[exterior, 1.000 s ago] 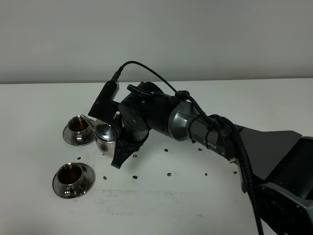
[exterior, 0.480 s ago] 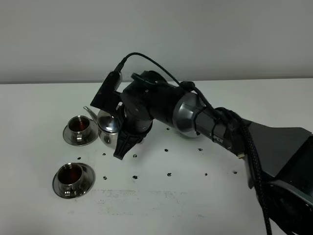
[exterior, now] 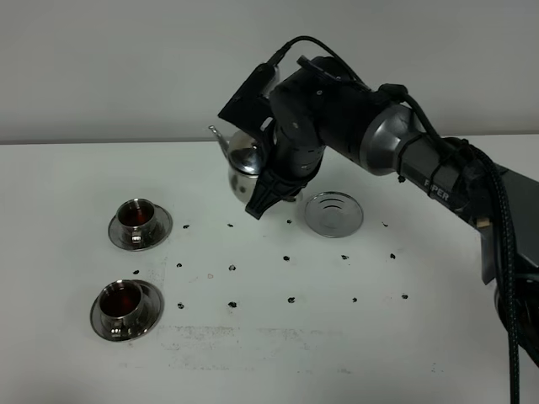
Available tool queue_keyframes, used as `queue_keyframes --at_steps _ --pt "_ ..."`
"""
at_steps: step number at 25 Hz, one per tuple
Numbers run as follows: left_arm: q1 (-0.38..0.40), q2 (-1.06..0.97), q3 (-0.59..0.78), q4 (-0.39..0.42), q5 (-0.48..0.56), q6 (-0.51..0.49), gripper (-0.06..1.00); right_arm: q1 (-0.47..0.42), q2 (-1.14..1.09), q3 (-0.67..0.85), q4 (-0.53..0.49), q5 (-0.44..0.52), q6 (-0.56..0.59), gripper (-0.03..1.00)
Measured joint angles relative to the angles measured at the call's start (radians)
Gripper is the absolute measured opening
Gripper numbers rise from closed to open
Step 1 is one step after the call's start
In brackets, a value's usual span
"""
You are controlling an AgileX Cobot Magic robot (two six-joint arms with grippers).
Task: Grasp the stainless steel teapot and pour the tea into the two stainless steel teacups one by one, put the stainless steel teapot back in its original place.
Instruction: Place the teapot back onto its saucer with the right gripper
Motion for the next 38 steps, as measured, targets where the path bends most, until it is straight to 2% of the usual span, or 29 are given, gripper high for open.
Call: queue_keyframes --at_steps 7,15,18,25,38 --pt "0.0 0.0 0.0 0.0 0.0 0.0 0.41 -0.069 0.0 0.0 0.034 0.011 0.031 0.2" --pt "0.0 0.0 0.0 0.0 0.0 0.0 0.41 -0.108 -0.001 0.0 0.052 0.01 0.051 0.2" --pt "0.0 0.0 0.0 0.0 0.0 0.0 0.41 -0.116 -0.022 0.043 0.063 -0.023 0.054 0.2" --pt "0.0 0.0 0.0 0.0 0.0 0.0 0.41 -0.155 -0.125 0.257 0.086 -0.178 0.086 0.2" --pt "0.0 0.0 0.0 -0.001 0.0 0.0 0.41 -0.208 -0.123 0.365 0.12 -0.248 0.104 0.2"
